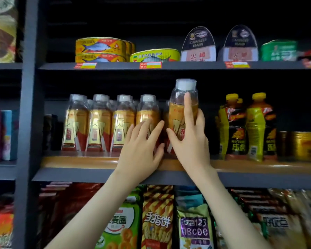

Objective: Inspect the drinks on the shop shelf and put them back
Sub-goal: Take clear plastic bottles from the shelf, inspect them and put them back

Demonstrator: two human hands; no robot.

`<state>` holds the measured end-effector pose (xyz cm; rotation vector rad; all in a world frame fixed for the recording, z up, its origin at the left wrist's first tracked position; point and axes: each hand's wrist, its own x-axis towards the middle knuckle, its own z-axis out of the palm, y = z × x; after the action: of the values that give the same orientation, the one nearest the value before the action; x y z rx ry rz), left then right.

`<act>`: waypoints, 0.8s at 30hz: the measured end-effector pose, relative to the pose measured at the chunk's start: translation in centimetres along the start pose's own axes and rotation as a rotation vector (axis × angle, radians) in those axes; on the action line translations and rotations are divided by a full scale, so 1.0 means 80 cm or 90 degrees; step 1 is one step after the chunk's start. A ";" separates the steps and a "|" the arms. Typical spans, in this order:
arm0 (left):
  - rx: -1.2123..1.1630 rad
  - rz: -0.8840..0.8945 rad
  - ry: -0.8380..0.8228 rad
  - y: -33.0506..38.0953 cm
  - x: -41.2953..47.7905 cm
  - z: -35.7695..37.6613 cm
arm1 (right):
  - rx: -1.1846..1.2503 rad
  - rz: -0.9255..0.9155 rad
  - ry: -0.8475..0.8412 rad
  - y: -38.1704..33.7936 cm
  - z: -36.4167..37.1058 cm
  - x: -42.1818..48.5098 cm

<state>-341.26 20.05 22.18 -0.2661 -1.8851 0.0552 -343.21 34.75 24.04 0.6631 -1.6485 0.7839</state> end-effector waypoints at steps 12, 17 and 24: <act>-0.710 -0.013 -0.117 0.089 -0.127 -0.056 | 0.203 0.051 -0.123 -0.058 -0.108 -0.136; -0.808 -0.122 -0.214 0.121 -0.220 -0.065 | 0.215 0.141 -0.274 -0.073 -0.129 -0.236; -0.944 -0.299 -0.531 0.153 -0.344 -0.070 | 0.500 0.568 -0.381 -0.038 -0.146 -0.329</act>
<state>-325.76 25.60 -3.68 -0.8572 -2.3889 -1.8346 -328.49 42.52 0.36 0.7185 -2.1966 2.1012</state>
